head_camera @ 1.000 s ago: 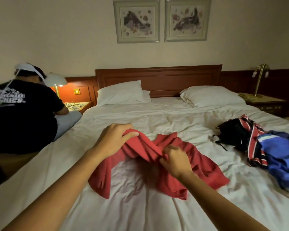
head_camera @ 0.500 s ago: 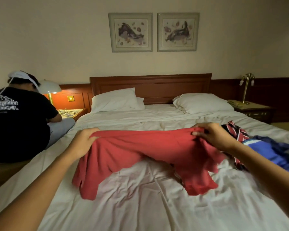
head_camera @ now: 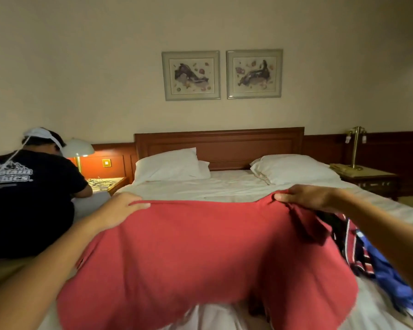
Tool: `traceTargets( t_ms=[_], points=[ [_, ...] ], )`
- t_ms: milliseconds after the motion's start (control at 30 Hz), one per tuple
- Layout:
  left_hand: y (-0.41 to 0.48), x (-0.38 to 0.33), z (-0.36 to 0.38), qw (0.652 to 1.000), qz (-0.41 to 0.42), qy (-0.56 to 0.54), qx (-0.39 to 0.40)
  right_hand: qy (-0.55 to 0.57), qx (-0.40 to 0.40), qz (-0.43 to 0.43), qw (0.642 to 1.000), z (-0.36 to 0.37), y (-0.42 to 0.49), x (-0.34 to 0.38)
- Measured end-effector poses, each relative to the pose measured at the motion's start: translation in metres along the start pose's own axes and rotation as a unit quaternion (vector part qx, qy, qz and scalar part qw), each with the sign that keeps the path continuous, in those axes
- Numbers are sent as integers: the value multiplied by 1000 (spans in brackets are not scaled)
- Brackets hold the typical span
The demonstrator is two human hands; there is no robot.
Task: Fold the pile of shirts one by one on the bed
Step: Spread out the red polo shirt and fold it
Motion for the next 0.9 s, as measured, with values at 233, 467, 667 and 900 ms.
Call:
traceTargets(
  t_ms=[233, 467, 667, 900],
  points=[
    [148, 28, -41, 983, -73, -26, -167, -34, -298, 80, 951, -80, 141, 28],
    [232, -96, -248, 865, 86, -150, -471, -78, -622, -149, 765, -271, 123, 193],
    [171, -84, -197, 861, 183, 236, -411, -248, -521, -306, 757, -205, 84, 197],
    [17, 75, 28, 946, 110, 277, -124, -351, -168, -203, 899, 49, 54, 24]
  ],
)
Point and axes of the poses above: each hand's wrist, its own y-axis towards the middle knuckle, its own z-axis out of the palm, x = y × z, the point moved 9 cm from there along y, towards the middle knuckle, and after that the axes turned 1 degree about -y, right-handed, at the moved point
